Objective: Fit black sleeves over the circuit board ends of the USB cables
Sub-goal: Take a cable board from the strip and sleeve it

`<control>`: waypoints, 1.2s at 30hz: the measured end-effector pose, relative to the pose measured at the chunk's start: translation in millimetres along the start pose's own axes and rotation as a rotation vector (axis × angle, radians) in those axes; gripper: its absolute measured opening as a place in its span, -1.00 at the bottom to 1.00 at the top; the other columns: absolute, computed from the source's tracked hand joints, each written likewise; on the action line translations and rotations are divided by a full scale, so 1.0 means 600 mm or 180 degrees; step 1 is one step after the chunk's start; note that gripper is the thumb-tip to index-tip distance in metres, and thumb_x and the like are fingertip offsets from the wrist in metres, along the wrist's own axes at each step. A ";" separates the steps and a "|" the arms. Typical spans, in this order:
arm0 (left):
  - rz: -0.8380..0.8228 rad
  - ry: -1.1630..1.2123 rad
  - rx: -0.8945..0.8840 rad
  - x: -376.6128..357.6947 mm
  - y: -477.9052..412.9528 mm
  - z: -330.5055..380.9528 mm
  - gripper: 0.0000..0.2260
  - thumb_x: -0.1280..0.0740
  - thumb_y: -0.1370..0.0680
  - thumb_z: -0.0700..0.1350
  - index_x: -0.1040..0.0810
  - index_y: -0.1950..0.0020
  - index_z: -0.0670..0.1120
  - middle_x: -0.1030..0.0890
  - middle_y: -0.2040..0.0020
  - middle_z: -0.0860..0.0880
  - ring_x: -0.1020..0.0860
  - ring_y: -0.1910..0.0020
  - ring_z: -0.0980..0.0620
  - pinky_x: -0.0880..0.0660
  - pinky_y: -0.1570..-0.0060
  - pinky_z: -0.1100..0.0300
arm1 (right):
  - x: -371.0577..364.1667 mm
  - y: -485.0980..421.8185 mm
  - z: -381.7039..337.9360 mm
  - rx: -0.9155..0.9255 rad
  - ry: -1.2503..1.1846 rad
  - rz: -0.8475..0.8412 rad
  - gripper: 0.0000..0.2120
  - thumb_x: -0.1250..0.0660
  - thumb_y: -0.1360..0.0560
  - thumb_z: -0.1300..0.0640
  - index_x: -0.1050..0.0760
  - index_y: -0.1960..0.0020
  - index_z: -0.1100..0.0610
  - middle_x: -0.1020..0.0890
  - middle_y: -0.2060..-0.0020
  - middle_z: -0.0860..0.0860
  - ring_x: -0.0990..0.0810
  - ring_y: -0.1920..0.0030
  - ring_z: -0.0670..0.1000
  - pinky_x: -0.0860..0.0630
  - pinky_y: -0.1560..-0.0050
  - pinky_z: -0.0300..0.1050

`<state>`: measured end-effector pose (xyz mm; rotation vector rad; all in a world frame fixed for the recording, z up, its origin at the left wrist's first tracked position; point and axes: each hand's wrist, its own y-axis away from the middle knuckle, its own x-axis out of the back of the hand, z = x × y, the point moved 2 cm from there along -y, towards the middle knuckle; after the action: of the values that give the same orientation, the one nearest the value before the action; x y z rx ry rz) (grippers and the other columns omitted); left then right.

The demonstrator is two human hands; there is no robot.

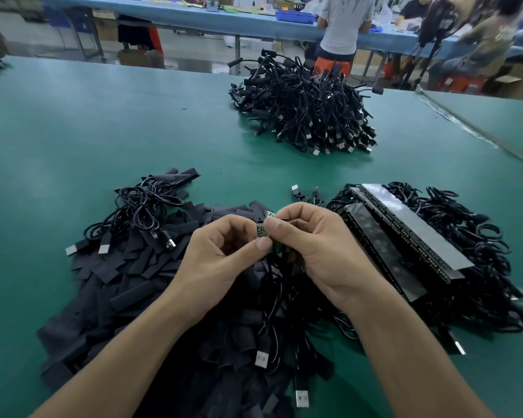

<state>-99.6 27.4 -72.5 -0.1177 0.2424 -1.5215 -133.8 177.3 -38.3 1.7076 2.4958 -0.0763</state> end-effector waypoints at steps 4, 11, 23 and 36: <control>-0.0239 0.0295 0.0080 0.000 0.001 0.003 -0.88 -0.52 -0.37 -0.04 -0.66 0.15 0.01 -0.60 0.25 0.01 -0.52 0.23 0.08 -0.51 0.16 0.31 | -0.011 0.003 0.003 -0.0198 -0.0452 -0.0225 -0.77 -0.54 -0.19 0.00 -0.61 0.26 0.10 -0.67 0.31 0.07 -0.61 0.33 -0.04 -0.56 0.28 -0.21; -0.0330 0.0396 0.0329 0.005 -0.001 0.002 -0.94 -0.52 -0.40 -0.12 -0.67 0.20 -0.06 -0.60 0.29 0.01 -0.53 0.29 0.15 -0.50 0.18 0.36 | -0.011 0.004 0.011 -0.0428 -0.0696 -0.0243 -0.80 -0.49 -0.30 0.09 -0.60 0.22 0.22 -0.64 0.35 0.11 -0.61 0.39 0.00 -0.57 0.37 -0.17; -0.0382 0.0564 0.0444 0.014 0.000 0.007 -0.93 -0.53 -0.30 -0.12 -0.67 0.29 -0.06 -0.60 0.37 0.02 -0.55 0.37 0.17 -0.51 0.26 0.37 | -0.013 0.004 0.020 -0.0607 -0.0925 -0.0356 -0.88 -0.50 -0.28 0.10 -0.63 0.29 0.15 -0.65 0.35 0.11 -0.62 0.38 0.01 -0.63 0.30 -0.13; -0.0265 0.0646 0.0605 0.017 -0.001 0.004 -0.81 -0.56 -0.28 -0.06 -0.67 0.21 -0.12 -0.59 0.31 -0.09 -0.54 0.34 0.07 -0.55 0.23 0.28 | -0.024 0.003 0.034 -0.0675 -0.1197 -0.0352 -0.87 -0.45 -0.36 0.12 -0.60 0.19 0.19 -0.66 0.32 0.11 -0.63 0.35 0.01 -0.63 0.26 -0.11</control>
<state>-99.3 17.3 -70.9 0.1805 0.2554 -1.6326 -125.6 162.8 -56.6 1.3312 2.2279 -0.1249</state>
